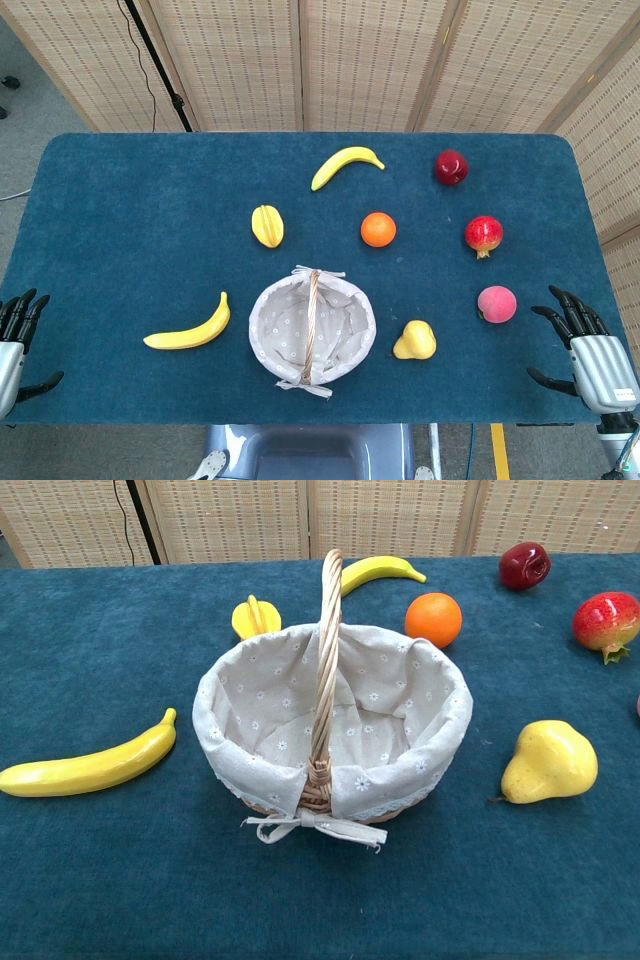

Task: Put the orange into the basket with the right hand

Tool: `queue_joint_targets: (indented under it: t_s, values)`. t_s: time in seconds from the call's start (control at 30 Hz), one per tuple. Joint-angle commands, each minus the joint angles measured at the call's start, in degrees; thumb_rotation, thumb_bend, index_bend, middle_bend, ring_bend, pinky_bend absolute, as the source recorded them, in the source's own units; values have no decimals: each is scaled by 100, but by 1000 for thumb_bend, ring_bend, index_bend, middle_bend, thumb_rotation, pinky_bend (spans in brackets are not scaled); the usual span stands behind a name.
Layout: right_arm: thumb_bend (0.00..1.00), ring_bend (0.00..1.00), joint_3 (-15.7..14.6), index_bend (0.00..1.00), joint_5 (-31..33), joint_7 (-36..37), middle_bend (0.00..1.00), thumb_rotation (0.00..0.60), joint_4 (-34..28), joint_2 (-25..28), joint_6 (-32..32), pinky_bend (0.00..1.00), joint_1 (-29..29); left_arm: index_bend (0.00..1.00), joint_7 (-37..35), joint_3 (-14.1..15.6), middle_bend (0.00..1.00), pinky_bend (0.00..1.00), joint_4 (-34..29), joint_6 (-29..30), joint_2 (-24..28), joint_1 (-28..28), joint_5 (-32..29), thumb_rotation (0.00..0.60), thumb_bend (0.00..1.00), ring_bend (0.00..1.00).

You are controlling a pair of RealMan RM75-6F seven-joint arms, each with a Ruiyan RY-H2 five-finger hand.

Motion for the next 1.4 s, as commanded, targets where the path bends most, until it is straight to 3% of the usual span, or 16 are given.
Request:
queue_joint_targets:
  t_s: [0.03,0.67,1.07,1.4]
  values:
    - [0,78,5,217,0,-34,55,600,-4,-8,-33,125,8,0,-6,-7,0,0,11,-26,-5,-12,-30,600,0,0]
    - [0,78,211,203,52,317,54,600,231,-140,-259,125,218,0,86,84,0,0,-25,-47,-64,-24,146,600,0,0]
    - [0,77,580,172,-159,544,13,600,314,-403,-1391,125,1324,0,53,75,0,0,-29,-78,-46,-37,104,600,0,0]
    - [0,73,895,21,-53,366,0,600,1001,-1064,-2337,136,2292,0,37,60,0,0,1,-176,-66,-79,16,600,0,0]
